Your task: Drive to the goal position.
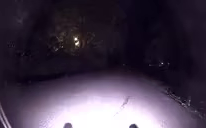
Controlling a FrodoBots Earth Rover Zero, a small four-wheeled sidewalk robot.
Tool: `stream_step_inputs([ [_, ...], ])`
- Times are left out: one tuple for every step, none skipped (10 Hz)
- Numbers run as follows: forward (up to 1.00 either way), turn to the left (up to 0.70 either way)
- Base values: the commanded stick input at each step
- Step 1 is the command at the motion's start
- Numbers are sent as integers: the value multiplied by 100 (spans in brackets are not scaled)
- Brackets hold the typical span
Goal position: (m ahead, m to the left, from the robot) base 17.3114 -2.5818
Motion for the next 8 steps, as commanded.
stream_step_inputs([
  [62, 0],
  [70, 0],
  [70, 0],
  [70, 0],
  [70, 0],
  [70, 0],
  [70, 0],
  [70, 0],
])
